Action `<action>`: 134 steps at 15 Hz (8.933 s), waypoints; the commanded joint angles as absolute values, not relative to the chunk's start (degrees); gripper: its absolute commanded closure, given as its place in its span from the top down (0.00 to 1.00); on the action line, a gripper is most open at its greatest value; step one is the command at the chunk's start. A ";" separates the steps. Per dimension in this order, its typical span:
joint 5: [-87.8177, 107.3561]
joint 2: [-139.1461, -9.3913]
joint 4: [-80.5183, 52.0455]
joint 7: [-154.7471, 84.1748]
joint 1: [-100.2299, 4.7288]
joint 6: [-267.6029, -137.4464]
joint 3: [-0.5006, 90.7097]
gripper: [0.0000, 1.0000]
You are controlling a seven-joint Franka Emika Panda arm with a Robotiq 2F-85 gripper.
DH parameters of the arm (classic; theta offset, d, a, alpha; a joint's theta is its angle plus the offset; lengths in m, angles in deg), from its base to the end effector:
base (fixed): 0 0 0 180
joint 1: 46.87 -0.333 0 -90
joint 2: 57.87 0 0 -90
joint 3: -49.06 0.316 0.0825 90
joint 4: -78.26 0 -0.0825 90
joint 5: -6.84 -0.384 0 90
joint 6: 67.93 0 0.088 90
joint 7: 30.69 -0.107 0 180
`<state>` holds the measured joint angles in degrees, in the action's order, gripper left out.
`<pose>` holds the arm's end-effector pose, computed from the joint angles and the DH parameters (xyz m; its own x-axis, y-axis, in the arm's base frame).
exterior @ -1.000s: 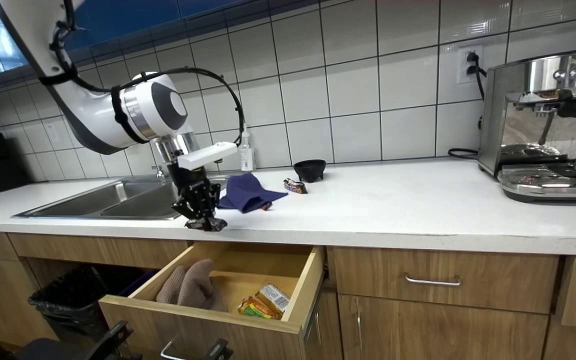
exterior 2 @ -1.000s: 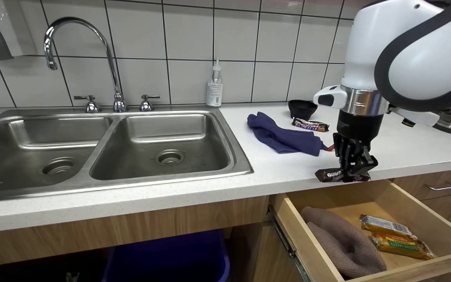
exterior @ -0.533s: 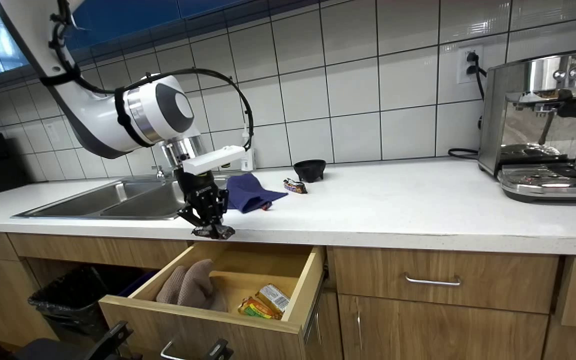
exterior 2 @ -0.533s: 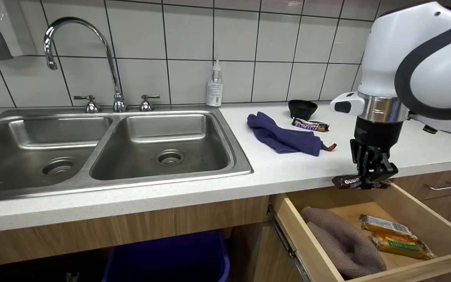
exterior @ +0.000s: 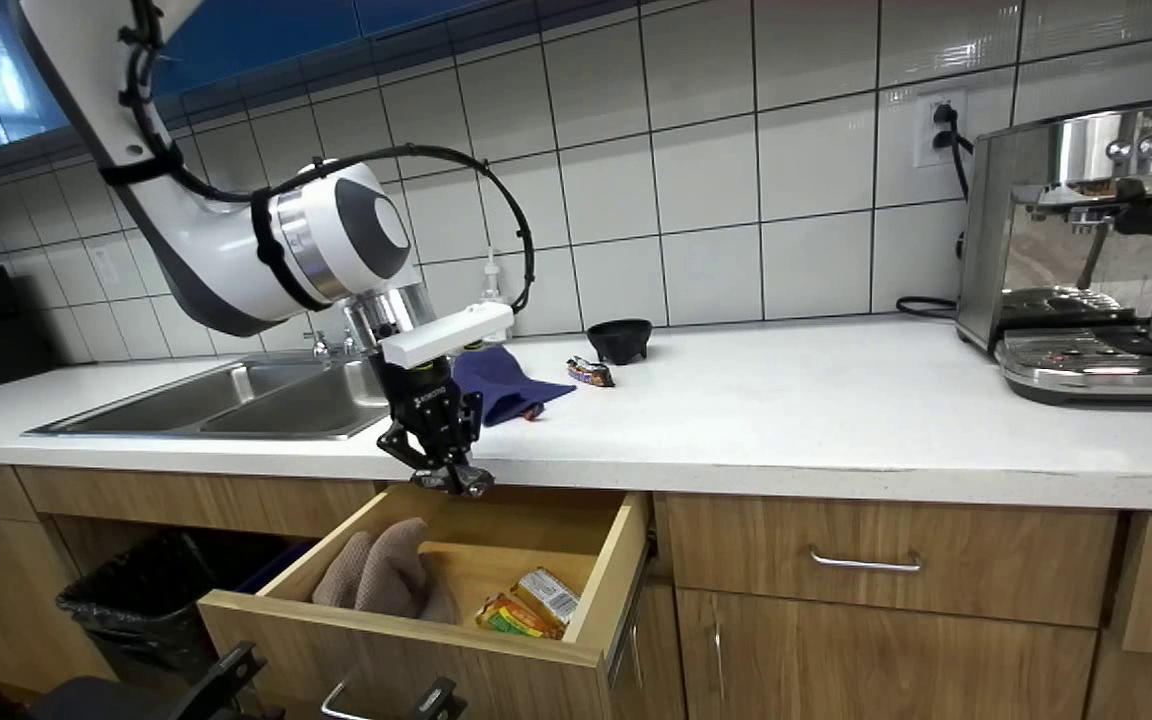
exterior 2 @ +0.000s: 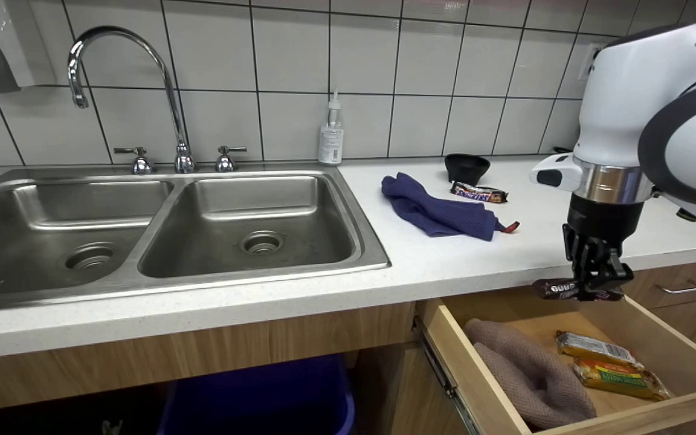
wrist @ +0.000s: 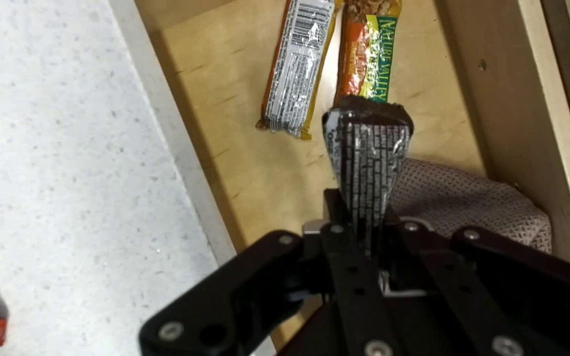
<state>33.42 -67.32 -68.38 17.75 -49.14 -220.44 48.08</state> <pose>0.4423 0.0225 0.2000 0.2779 0.9385 -0.2049 0.9605 -0.2744 0.0460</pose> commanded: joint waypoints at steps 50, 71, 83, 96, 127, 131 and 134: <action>23.20 -69.24 -63.39 18.30 -43.11 -225.37 50.25 1.00; 14.18 -81.82 -38.76 24.83 -40.56 -220.99 53.35 1.00; 14.58 -92.67 -20.79 26.63 -39.60 -212.58 53.58 1.00; 13.82 -104.08 -2.34 30.06 -39.34 -202.76 54.87 1.00; 11.57 -120.24 25.25 29.39 -40.26 -185.73 55.04 0.53; 11.17 -119.64 25.43 29.67 -40.29 -186.28 55.34 0.22; 11.10 -119.47 25.58 29.72 -40.34 -186.39 55.42 0.03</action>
<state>12.42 -118.72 23.03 27.47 -40.66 -188.17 54.66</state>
